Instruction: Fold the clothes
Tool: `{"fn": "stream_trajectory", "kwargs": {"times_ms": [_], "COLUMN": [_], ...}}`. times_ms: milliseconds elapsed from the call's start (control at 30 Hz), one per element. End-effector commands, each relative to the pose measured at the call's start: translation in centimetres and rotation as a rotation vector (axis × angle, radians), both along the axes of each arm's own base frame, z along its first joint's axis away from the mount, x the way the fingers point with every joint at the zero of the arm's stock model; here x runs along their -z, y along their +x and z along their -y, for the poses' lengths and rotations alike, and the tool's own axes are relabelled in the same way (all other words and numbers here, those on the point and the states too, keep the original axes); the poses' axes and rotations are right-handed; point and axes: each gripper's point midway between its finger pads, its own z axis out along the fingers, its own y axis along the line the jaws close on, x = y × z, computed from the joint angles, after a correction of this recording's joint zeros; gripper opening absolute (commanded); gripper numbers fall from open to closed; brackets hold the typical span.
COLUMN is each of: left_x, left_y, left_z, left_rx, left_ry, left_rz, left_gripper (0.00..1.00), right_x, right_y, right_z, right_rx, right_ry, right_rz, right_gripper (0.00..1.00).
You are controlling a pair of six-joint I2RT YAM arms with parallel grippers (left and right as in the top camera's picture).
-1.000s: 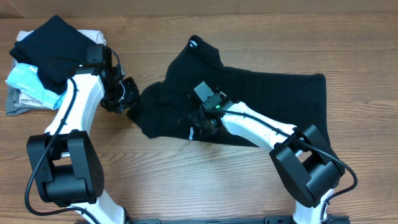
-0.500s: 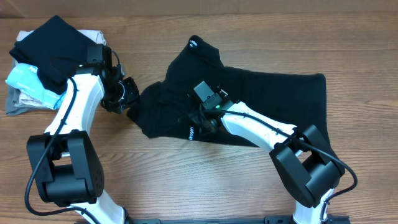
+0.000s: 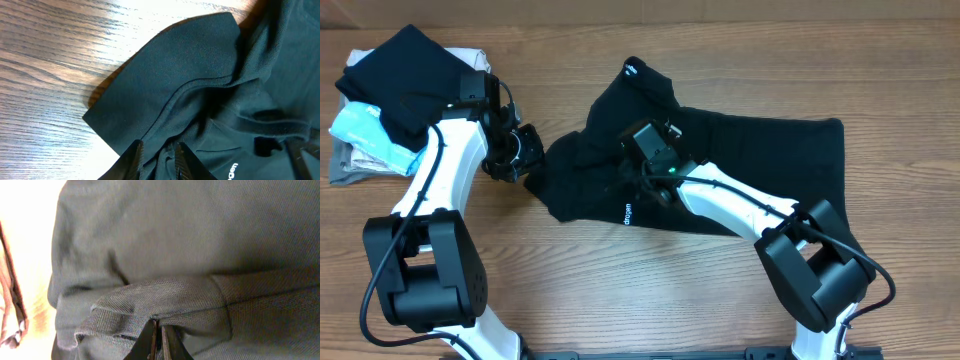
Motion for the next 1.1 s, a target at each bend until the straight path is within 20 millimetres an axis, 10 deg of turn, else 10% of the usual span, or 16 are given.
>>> {"fn": "stream_trajectory", "kwargs": {"times_ms": [0,167,533,733,1067], "left_x": [-1.1,-1.1,-1.1,-1.1,-1.3], "left_y": [0.5,0.5,0.5,0.6,1.8], "left_z": [0.4,0.4,0.4,0.3,0.2], "left_rx": [0.027,0.027,0.030,0.048,0.043], "left_ry": [-0.006,-0.006,-0.004,0.003,0.011], "left_rz": [0.034,0.034,0.036,0.042,0.095], "left_gripper": [0.25,0.25,0.25,0.26,0.28], "right_x": [-1.0,-1.1,-2.7,-5.3,-4.0], "right_y": [1.5,2.9,5.6,4.8,0.1], "right_z": [1.7,3.7,4.5,1.4,-0.4], "right_rx": [0.040,0.098,0.063,-0.475,-0.866], "right_ry": [-0.037,-0.059,-0.054,-0.181,-0.310], "right_rz": [0.060,0.078,0.182,0.297,0.241], "right_gripper": [0.04,0.06,0.55,0.47,0.04]}}
